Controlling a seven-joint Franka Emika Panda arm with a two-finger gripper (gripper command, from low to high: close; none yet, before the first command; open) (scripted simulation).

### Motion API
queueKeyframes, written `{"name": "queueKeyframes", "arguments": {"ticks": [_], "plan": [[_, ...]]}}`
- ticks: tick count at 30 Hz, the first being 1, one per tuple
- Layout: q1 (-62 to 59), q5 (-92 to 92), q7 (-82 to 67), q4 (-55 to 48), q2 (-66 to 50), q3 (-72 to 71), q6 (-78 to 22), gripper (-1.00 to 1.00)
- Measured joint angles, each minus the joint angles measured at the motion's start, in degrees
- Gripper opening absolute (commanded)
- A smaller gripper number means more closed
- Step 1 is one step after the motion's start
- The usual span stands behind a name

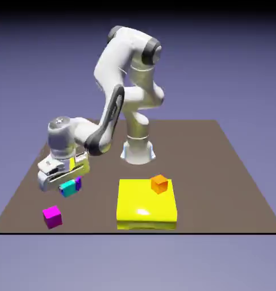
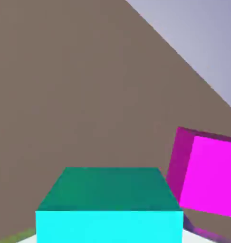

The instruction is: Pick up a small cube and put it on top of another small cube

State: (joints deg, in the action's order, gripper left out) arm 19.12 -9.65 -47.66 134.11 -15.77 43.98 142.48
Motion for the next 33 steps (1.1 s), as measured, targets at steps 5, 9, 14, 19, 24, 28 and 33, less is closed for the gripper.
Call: {"name": "queueKeyframes", "arguments": {"ticks": [5,9,14,19,24,28,33], "plan": [[9.6,10.8,-11.7,5.4,10.4,1.6,-0.8,-1.00],[17.5,19.4,-21.1,9.7,18.7,2.8,-1.5,-1.00],[26.5,30.1,-32.8,15.1,29.1,4.4,-2.3,-1.00],[35.9,40.9,-44.6,20.5,39.5,6.0,-3.1,-1.00],[41.5,45.2,-50.9,23.3,42.4,8.1,-1.3,-1.00],[45.5,41.9,-53.4,24.3,34.1,13.0,7.7,-1.00],[48.5,39.4,-55.3,25.0,28.1,16.7,14.3,1.00]]}}
